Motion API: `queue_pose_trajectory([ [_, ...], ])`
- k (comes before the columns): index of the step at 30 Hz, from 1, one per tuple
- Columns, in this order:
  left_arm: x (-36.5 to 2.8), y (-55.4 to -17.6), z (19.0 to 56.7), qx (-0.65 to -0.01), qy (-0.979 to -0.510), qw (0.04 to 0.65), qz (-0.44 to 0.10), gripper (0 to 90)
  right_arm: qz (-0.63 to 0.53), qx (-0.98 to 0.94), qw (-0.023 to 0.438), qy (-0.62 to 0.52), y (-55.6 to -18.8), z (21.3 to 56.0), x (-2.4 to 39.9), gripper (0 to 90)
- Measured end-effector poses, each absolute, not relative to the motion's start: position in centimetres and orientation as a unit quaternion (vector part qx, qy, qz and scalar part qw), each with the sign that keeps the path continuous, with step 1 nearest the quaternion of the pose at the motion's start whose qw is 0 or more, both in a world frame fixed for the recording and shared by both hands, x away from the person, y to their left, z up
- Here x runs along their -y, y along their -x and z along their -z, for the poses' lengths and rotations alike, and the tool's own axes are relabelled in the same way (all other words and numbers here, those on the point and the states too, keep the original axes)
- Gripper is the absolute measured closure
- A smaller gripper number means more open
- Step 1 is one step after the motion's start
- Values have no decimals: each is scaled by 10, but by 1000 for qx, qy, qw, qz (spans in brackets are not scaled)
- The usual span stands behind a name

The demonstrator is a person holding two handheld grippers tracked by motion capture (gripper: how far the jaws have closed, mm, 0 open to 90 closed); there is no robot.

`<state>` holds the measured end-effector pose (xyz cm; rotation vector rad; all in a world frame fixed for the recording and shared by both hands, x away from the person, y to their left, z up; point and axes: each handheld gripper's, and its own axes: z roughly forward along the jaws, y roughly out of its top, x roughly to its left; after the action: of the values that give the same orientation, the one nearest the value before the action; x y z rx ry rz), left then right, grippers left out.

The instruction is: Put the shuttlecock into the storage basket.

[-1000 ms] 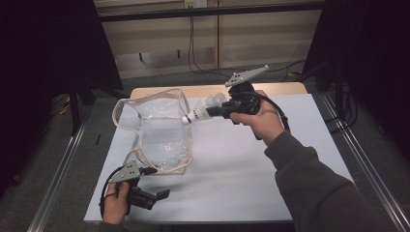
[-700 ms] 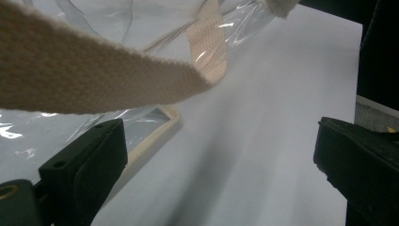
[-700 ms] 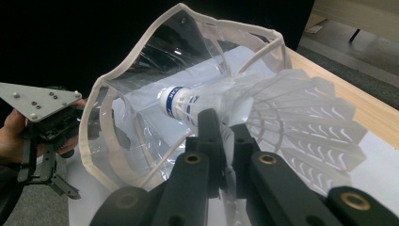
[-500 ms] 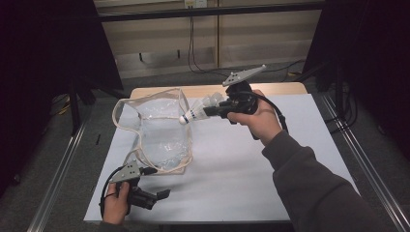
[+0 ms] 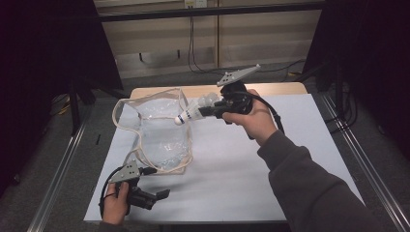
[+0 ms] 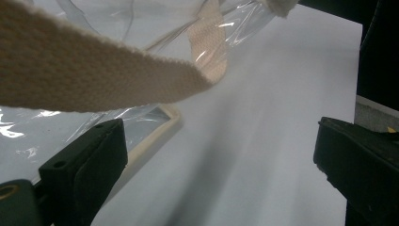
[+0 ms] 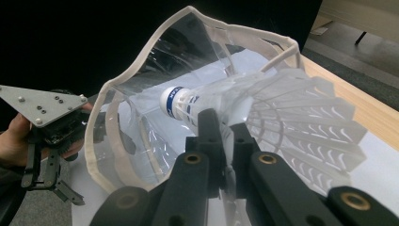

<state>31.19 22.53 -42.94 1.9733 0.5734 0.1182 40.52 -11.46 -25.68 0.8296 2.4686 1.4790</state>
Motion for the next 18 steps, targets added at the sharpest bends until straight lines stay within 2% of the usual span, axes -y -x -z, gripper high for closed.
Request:
queue_pose_trajectory([
  [18,-226,-312,429,-239,-822,516,-48,34,-492,-826,71,-265,-407,253,95,879],
])
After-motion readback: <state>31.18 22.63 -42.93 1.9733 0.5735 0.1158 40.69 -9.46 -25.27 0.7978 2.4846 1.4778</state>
